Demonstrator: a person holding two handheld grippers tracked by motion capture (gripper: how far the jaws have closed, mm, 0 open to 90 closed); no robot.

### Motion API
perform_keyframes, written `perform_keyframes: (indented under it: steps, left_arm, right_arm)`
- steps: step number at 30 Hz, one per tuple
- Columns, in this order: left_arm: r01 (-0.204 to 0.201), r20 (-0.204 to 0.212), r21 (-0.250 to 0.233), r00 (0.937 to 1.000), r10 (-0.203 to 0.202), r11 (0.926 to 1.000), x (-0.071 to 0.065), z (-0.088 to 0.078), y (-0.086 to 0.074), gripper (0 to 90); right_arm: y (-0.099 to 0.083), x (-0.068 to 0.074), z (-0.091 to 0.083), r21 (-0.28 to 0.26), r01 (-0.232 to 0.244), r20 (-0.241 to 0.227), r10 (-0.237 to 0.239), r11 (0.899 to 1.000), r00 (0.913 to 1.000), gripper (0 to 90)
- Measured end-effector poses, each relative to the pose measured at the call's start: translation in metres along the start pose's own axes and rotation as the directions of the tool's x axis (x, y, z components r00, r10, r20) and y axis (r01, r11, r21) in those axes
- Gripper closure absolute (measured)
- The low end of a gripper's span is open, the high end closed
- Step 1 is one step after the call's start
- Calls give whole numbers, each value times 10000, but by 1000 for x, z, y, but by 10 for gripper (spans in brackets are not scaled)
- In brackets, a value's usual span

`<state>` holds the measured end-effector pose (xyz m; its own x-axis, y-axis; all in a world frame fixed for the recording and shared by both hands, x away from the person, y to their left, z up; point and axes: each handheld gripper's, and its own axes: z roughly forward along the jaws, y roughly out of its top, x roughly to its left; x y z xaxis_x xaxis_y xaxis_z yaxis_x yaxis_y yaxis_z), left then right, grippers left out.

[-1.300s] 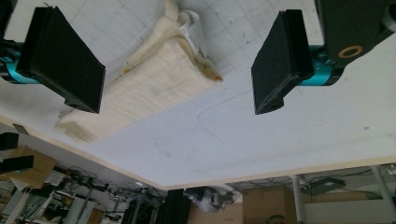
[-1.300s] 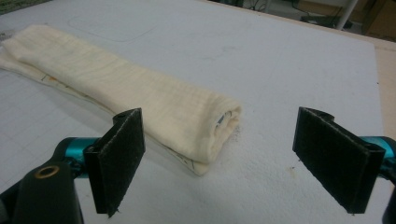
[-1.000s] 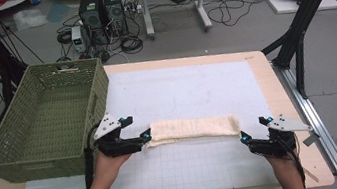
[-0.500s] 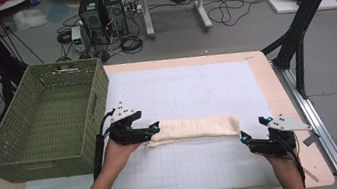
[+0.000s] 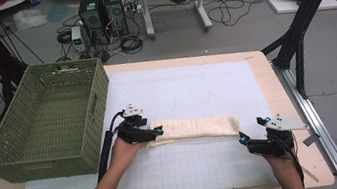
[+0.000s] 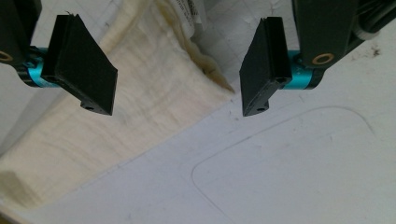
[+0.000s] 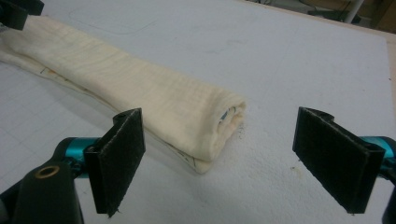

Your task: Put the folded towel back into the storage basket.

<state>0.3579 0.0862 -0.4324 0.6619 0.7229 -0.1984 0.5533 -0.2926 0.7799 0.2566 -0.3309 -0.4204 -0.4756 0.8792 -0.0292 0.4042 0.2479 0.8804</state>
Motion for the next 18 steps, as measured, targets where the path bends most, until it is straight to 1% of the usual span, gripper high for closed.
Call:
perform_keyframes:
  steps: [2,5,6,7,8,9,10,11,12,13,14,16,18]
  left_arm:
    - [57,-13,93,10000,-57,9999,0,2,-1,280]
    - [-1,-24,187,10000,1,9998,-1,3,-2,281]
    - [-79,-83,333,9999,82,9994,-1,4,-3,281]
    - [-79,-83,333,9999,82,9994,-1,4,-3,282]
    - [-168,-181,516,9997,178,9985,-3,6,-4,289]
    - [-181,-246,579,9995,195,9982,-4,8,-5,294]
    - [-181,-246,579,9995,195,9982,-4,8,-5,308]
    - [-446,-422,814,9979,482,9957,-6,10,-7,335]
    - [-548,-467,872,9972,590,9947,-8,11,-8,350]
    - [-548,-467,872,9972,590,9947,-8,11,-8,353]
    - [-688,-576,848,9956,738,9940,-9,11,-9,369]
    - [-853,-518,900,9946,902,9923,-11,10,-9,425]
    - [-864,-503,893,9946,911,9922,-12,9,-9,479]
  right_arm:
    - [0,0,0,-2,-6,16,6,10000,10000,155]
    - [-1,-1,0,3,-17,31,17,10000,10000,155]
    - [-1,-1,0,3,-7,18,7,10000,10000,155]
    - [-1,-1,0,3,-7,18,7,10000,10000,155]
    - [-1,-2,0,17,-14,4,14,10000,10000,155]
    - [-1,-2,0,40,-12,-7,12,10000,10000,155]
    - [-1,-1,0,59,-39,4,39,10000,10000,155]
    - [-1,-1,0,66,-35,-1,35,10000,10000,155]
    - [-1,-1,0,75,-47,-7,47,10000,10000,156]
    - [-1,-1,0,76,-49,-8,49,10000,10000,156]
    - [-1,-1,1,63,-1,-15,1,10000,10000,156]
    - [-1,-1,0,101,-1,9,0,9999,10000,156]
    - [-1,-1,1,99,-39,8,39,9999,10000,156]
